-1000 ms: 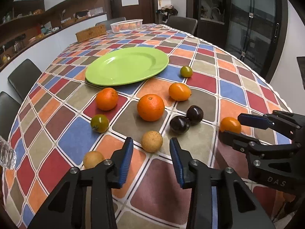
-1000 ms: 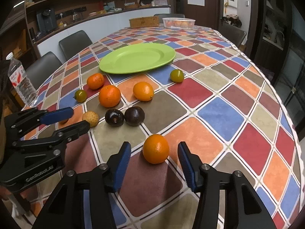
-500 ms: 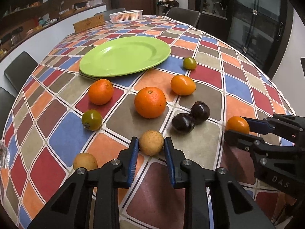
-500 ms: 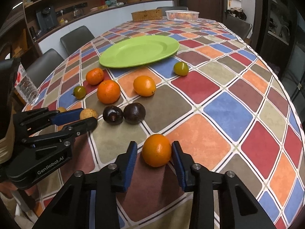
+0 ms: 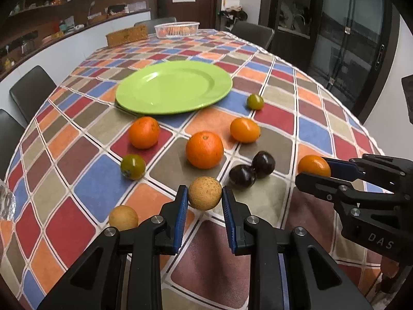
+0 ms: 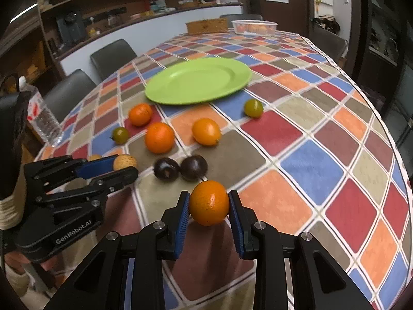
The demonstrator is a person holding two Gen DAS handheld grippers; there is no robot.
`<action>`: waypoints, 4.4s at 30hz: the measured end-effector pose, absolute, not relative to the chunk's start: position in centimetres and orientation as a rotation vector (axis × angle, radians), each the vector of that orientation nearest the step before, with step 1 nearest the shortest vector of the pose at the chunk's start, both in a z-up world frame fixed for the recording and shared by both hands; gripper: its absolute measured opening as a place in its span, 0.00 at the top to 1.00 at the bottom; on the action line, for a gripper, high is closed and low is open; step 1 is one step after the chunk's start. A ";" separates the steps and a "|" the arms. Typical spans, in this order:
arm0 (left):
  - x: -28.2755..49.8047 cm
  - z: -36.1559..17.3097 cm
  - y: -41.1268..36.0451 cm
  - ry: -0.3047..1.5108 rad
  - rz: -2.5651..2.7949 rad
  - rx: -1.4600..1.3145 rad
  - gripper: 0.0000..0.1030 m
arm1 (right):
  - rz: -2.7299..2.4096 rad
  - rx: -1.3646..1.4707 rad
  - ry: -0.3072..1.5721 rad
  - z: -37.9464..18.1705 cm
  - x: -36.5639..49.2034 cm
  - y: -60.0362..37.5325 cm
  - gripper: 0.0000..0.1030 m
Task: Organize fruits
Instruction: 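Grasp the small brown round fruit with the left tool while the right tool grasps a tangerine, then carry both fruits onto the green plate and open both tools to release them, then withdraw both open tools from the plate back toward the remaining fruits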
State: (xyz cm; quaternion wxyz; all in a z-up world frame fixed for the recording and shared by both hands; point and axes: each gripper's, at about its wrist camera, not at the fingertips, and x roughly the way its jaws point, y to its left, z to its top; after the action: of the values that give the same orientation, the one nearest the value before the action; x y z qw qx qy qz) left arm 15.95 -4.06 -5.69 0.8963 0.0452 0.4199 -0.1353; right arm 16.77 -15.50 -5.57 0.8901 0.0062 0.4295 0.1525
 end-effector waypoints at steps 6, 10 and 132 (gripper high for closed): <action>15.6 -3.7 -3.9 0.819 -0.276 0.100 0.74 | 0.370 0.052 0.859 -3.7 17.3 -15.4 0.70; 15.9 -2.2 -3.7 0.785 -0.274 0.098 0.74 | 0.390 0.046 0.814 -2.2 17.7 -15.2 0.70; 13.4 -7.1 0.7 0.807 -0.106 0.272 0.52 | 0.436 -0.585 0.692 -6.1 16.1 -7.1 0.62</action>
State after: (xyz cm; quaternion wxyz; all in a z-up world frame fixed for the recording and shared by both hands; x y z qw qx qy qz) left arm 13.43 0.71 -7.13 0.9093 0.1318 0.3913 -0.0512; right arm 16.12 -7.11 -6.14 0.8763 -0.2802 0.3316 0.2087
